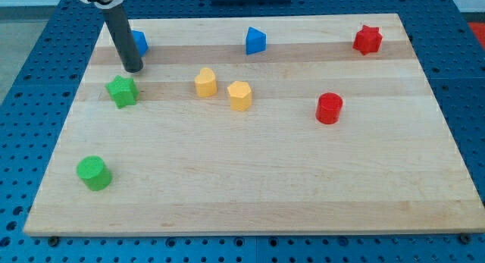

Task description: Push the blue cube slightly up

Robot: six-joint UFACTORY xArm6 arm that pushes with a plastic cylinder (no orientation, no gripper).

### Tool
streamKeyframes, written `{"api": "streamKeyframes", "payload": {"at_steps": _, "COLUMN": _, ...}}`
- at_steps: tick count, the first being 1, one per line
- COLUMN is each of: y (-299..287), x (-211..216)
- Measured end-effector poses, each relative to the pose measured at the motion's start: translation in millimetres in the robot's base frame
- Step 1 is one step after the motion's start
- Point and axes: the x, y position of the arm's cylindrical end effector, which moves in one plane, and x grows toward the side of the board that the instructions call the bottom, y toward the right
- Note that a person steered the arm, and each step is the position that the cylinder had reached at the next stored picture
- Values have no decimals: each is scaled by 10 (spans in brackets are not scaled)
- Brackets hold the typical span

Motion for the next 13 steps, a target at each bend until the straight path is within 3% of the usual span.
{"api": "streamKeyframes", "payload": {"at_steps": 4, "y": 52, "x": -359}}
{"api": "streamKeyframes", "payload": {"at_steps": 7, "y": 52, "x": -214}}
{"api": "streamKeyframes", "payload": {"at_steps": 11, "y": 1, "x": -297}}
{"api": "streamKeyframes", "payload": {"at_steps": 13, "y": 1, "x": -534}}
